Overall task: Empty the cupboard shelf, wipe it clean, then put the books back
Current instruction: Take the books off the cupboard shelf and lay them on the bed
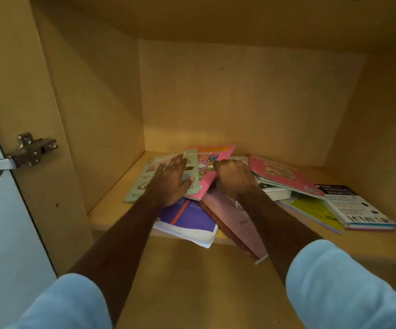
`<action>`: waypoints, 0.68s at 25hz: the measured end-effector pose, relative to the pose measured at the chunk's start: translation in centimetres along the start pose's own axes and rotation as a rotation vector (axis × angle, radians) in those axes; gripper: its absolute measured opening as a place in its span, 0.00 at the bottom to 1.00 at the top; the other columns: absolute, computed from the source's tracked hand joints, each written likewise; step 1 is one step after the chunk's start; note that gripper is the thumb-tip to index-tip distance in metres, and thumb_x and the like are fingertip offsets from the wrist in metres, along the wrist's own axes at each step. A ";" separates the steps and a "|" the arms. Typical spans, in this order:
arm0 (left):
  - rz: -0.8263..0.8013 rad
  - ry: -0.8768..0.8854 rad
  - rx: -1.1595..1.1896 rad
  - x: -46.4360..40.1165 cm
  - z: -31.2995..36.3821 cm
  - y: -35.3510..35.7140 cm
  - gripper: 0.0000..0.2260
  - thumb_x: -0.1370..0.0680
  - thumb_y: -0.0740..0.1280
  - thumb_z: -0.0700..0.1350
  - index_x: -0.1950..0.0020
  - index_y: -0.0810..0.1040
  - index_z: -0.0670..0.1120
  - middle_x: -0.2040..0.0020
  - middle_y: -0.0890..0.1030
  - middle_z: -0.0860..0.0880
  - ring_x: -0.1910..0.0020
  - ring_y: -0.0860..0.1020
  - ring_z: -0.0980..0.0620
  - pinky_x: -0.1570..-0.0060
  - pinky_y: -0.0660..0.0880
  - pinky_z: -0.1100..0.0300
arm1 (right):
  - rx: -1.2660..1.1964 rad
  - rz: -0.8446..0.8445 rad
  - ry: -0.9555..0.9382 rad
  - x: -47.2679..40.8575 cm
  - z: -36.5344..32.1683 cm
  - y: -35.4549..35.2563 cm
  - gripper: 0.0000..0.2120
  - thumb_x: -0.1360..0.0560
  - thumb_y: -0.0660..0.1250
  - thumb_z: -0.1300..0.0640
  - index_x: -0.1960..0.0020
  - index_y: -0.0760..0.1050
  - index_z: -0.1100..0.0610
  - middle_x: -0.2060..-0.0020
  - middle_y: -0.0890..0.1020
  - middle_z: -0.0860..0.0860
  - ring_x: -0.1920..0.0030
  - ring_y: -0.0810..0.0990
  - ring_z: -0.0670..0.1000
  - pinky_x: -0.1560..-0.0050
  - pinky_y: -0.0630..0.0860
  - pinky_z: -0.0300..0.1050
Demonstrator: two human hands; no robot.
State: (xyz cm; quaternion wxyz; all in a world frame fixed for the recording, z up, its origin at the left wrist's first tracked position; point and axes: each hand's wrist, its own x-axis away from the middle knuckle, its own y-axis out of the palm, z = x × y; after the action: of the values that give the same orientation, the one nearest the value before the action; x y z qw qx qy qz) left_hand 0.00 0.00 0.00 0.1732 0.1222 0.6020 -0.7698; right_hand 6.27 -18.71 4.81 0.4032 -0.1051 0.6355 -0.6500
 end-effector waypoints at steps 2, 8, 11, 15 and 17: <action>0.015 -0.047 -0.086 -0.6 -1.6 0.0 0.24 0.18 0.60 0.54 0.25 0.70 0.43 0.23 0.68 0.41 0.25 0.68 0.44 0.26 0.62 0.49 | -0.016 -0.014 0.018 -0.8 -0.1 0.4 0.12 0.24 0.64 0.57 0.42 0.76 0.59 0.47 0.83 0.60 0.46 0.82 0.64 0.51 0.77 0.53; 0.134 -0.329 -0.200 -1.1 -4.7 -0.2 0.13 0.23 0.65 0.54 0.45 0.82 0.47 0.47 0.83 0.41 0.48 0.81 0.39 0.48 0.77 0.50 | -0.099 0.003 0.204 -2.5 0.5 2.0 0.13 0.25 0.64 0.56 0.43 0.77 0.61 0.49 0.83 0.63 0.48 0.82 0.65 0.49 0.78 0.53; 0.110 -0.526 -0.203 -1.9 -6.5 0.6 0.28 0.28 0.66 0.66 0.37 0.76 0.47 0.41 0.80 0.42 0.39 0.75 0.41 0.39 0.71 0.44 | -0.291 0.103 0.433 -3.4 -0.2 2.3 0.14 0.24 0.64 0.54 0.43 0.75 0.63 0.49 0.82 0.64 0.47 0.81 0.65 0.49 0.77 0.52; -0.068 -0.746 -0.056 -3.0 -7.9 2.2 0.44 0.34 0.63 0.78 0.31 0.69 0.46 0.32 0.73 0.39 0.29 0.67 0.38 0.33 0.62 0.41 | -0.466 0.043 0.602 -4.4 -2.6 2.8 0.25 0.24 0.68 0.52 0.34 0.65 0.64 0.41 0.79 0.64 0.39 0.78 0.67 0.43 0.76 0.56; -0.089 -0.786 -0.003 -3.3 -8.2 2.6 0.48 0.36 0.63 0.80 0.29 0.66 0.46 0.30 0.70 0.38 0.28 0.64 0.37 0.31 0.60 0.41 | -0.581 0.001 0.676 -4.9 -3.5 3.1 0.29 0.25 0.70 0.52 0.32 0.61 0.64 0.38 0.78 0.62 0.37 0.77 0.65 0.42 0.75 0.53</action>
State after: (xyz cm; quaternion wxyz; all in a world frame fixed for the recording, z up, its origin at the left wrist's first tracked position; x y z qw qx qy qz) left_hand 3.87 7.81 -3.05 0.3570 -0.2084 0.4956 -0.7639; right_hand 8.39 -12.46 3.22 0.1270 0.0046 0.8879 -0.4421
